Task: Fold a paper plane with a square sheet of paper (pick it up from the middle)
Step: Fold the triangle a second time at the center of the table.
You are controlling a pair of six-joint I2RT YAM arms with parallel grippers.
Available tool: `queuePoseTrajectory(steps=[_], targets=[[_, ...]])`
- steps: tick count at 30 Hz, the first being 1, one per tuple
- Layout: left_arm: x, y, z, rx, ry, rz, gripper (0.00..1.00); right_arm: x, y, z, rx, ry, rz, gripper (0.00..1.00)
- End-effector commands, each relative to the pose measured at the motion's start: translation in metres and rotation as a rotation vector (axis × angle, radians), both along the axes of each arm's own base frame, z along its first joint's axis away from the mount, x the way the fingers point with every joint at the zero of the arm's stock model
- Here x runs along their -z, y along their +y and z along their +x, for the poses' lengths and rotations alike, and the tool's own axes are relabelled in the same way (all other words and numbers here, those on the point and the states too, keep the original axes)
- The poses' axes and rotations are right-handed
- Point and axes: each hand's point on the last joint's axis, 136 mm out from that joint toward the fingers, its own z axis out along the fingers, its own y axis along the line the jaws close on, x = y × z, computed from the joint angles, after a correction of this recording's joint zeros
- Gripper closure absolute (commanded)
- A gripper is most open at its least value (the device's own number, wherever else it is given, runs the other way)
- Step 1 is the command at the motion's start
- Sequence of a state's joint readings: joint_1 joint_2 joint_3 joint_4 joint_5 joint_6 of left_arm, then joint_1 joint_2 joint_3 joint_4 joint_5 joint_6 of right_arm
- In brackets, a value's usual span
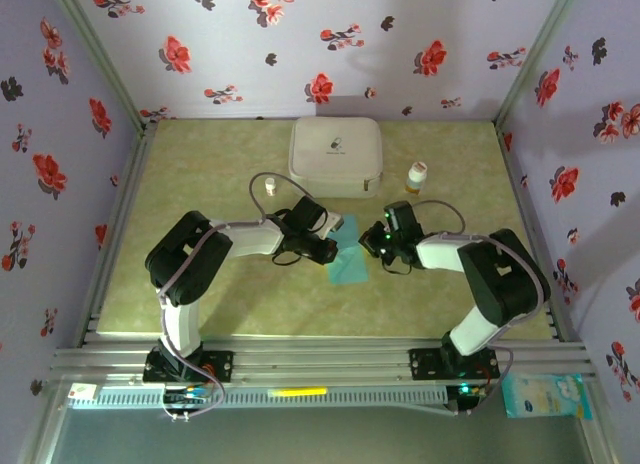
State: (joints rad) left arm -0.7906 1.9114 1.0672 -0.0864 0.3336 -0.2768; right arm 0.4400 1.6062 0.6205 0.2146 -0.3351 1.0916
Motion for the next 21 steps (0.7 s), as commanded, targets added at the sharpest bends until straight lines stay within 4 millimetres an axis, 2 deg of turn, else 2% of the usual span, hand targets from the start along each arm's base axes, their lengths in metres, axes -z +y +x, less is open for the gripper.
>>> queuePoseTrajectory(steps=[1, 7, 16, 21], targets=[[0.043, 0.03, -0.024, 0.011, 0.113, 0.152, 0.97, -0.03, 0.016, 0.0, -0.1, -0.063, 0.023, 0.99], [0.042, 0.029, -0.022, 0.009, 0.109, 0.148, 0.97, -0.028, 0.035, -0.021, -0.147, -0.043, 0.038, 1.0], [0.044, 0.029, -0.022, 0.01, 0.111, 0.151, 0.97, -0.005, 0.041, -0.027, -0.129, -0.005, 0.08, 1.0], [0.043, 0.029, -0.022, 0.009, 0.111, 0.148, 0.97, 0.015, 0.036, -0.034, -0.13, 0.034, 0.047, 1.0]])
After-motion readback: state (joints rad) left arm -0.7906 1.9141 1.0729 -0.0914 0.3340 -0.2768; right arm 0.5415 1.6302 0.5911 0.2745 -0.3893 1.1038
